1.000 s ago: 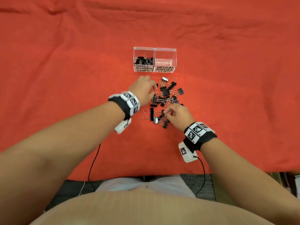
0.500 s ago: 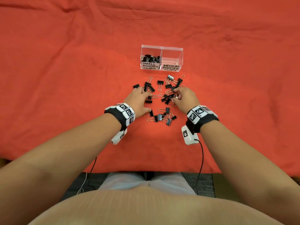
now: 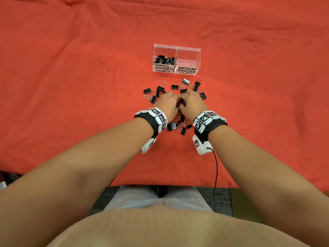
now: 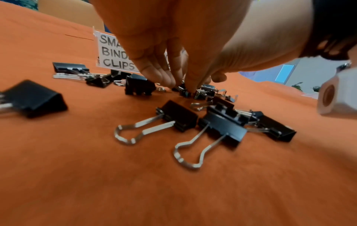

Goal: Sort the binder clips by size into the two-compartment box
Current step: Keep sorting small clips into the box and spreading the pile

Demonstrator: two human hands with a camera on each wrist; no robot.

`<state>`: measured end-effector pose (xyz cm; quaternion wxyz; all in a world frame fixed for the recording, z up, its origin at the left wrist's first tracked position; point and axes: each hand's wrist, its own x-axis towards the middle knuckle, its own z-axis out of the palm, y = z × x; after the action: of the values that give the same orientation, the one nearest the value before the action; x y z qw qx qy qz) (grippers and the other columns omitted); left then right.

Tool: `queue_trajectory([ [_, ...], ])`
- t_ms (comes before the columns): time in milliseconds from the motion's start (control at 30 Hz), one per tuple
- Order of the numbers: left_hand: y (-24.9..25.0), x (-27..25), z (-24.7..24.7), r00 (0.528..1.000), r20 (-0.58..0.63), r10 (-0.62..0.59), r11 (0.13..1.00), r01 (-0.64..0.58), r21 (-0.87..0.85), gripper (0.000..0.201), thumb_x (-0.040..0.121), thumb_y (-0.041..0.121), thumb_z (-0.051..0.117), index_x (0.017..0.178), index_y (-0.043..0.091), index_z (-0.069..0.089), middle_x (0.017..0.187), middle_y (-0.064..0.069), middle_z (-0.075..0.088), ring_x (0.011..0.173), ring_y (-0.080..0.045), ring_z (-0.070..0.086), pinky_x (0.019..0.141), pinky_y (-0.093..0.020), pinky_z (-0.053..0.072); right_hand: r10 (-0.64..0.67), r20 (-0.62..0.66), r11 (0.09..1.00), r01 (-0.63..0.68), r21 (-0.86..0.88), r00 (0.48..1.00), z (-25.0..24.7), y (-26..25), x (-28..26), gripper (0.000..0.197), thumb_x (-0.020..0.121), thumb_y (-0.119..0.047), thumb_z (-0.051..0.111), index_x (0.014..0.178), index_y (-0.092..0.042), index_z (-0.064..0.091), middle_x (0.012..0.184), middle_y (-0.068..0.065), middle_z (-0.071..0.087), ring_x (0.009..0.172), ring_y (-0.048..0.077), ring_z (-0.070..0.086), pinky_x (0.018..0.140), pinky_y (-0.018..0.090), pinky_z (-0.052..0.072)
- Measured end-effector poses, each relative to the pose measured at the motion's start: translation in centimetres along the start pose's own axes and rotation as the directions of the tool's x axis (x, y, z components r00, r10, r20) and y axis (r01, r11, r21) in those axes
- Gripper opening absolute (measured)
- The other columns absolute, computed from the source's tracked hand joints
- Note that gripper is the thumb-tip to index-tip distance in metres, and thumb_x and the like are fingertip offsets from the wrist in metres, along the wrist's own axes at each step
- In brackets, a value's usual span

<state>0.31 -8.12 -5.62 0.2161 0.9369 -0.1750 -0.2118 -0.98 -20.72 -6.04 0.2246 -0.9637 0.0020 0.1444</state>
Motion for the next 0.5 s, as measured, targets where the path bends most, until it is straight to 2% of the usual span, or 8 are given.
queue_trajectory([
  [167,0.0,0.5,0.1,1.000,-0.006,-0.007,1.000,0.007,0.019,0.024,0.088,0.015,0.058,0.110,0.007,0.053,0.114,-0.013,0.052,0.111,-0.031,0.051,0.087,-0.041,0.045,0.028,0.023,0.999,-0.029,0.038,0.999,-0.5,-0.2,0.7,0.016,0.080,-0.007,0.056,0.092,-0.005,0.066,0.100,0.016,0.057,0.098,0.030,0.054,0.080,0.033,0.043],
  [267,-0.6,0.4,0.1,1.000,0.006,0.016,0.998,-0.016,0.056,0.018,0.088,0.004,0.051,0.105,0.004,0.056,0.112,-0.014,0.052,0.108,-0.032,0.051,0.086,-0.043,0.047,0.068,0.031,0.993,-0.070,0.095,0.997,-0.5,0.0,1.0,0.012,0.081,-0.009,0.058,0.083,-0.003,0.068,0.094,0.015,0.062,0.089,0.028,0.059,0.075,0.031,0.046],
  [333,-1.1,0.2,0.1,1.000,0.007,0.015,0.998,-0.015,0.058,0.020,0.087,0.000,0.047,0.104,0.003,0.057,0.112,-0.014,0.052,0.107,-0.032,0.051,0.086,-0.043,0.047,0.070,0.007,0.990,-0.071,0.124,0.998,-0.4,0.3,0.9,0.011,0.082,-0.009,0.058,0.083,-0.004,0.068,0.092,0.013,0.062,0.083,0.023,0.057,0.077,0.034,0.050],
  [400,-1.6,-0.1,0.0,1.000,0.000,0.027,0.999,-0.027,0.046,0.021,0.088,0.000,0.047,0.106,0.004,0.055,0.112,-0.014,0.054,0.108,-0.031,0.051,0.087,-0.043,0.047,0.039,-0.018,0.991,-0.037,0.131,0.999,-0.4,0.6,0.8,0.015,0.080,-0.007,0.059,0.093,-0.008,0.067,0.095,0.009,0.054,0.089,0.020,0.050,0.083,0.036,0.048],
  [500,-2.2,-0.5,-0.2,0.998,-0.032,0.047,0.999,-0.046,0.015,0.022,0.089,0.003,0.046,0.111,0.004,0.051,0.112,-0.014,0.053,0.108,-0.031,0.051,0.087,-0.045,0.047,-0.048,0.019,0.997,0.047,0.058,0.999,-0.3,0.5,0.6,0.028,0.080,-0.007,0.058,0.107,-0.011,0.065,0.106,0.011,0.050,0.106,0.023,0.046,0.087,0.035,0.046],
])
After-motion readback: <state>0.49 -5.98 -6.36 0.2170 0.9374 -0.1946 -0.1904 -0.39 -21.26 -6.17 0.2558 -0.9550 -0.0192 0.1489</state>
